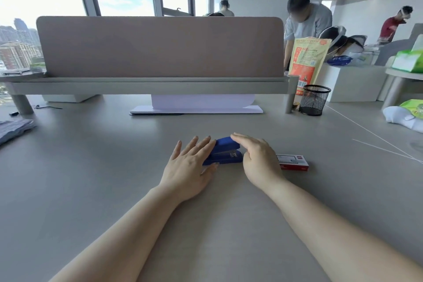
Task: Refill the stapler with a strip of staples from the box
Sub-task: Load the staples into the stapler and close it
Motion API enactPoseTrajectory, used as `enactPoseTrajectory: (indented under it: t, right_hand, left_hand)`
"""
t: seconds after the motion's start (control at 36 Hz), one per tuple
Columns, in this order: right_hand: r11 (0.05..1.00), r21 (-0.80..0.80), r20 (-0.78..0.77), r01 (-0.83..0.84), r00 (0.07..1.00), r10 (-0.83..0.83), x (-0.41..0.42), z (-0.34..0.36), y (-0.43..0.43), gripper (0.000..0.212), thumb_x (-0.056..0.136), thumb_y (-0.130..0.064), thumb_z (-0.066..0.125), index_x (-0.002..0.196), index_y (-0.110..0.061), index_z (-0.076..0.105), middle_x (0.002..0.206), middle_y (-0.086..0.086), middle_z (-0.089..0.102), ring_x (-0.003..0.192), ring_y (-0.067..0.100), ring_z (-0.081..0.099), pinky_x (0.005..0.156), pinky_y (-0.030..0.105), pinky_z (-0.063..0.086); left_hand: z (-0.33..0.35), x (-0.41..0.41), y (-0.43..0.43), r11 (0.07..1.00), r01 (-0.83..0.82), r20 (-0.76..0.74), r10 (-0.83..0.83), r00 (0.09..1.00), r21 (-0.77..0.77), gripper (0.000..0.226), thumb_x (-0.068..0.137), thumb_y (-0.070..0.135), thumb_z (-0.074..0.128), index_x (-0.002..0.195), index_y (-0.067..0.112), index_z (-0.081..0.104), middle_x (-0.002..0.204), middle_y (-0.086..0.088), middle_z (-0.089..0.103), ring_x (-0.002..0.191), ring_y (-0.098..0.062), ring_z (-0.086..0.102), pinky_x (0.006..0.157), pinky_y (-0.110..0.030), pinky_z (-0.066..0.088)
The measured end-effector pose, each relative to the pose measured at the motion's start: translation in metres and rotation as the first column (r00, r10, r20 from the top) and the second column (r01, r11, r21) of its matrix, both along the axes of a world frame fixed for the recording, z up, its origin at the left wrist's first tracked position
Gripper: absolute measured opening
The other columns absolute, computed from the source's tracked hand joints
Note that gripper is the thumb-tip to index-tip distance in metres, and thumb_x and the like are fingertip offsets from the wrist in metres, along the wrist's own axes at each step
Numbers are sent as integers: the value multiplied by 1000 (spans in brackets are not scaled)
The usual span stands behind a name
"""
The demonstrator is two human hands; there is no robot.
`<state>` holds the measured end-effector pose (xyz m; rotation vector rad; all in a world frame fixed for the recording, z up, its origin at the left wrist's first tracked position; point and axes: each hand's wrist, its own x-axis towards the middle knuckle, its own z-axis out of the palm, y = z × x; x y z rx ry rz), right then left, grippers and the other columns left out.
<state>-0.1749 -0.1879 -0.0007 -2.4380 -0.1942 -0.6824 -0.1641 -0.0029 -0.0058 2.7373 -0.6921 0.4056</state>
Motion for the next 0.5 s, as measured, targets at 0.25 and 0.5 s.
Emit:
enactPoseTrajectory:
  t: [0.25, 0.5]
  right_hand:
    - [999, 33, -23, 20, 1000, -20, -12, 12, -17, 36, 84, -6, 49, 115, -20, 62, 127, 0, 62, 117, 23, 50, 100, 33, 39]
    - [953, -200, 3, 226, 973, -230, -54, -1, -74, 21, 80, -16, 57, 99, -17, 67, 108, -2, 70, 103, 27, 58, 85, 36, 47]
  left_hand:
    - [5, -7, 0, 999, 11, 13, -10, 1000, -37, 58, 94, 44, 40, 146, 30, 19, 156, 13, 21, 146, -10, 10, 120, -36, -2]
    - [0, -20, -23, 996, -91, -102, 89, 991, -11, 74, 92, 54, 32, 148, 19, -2, 160, 2, -3, 147, -18, -8, 119, -32, 8]
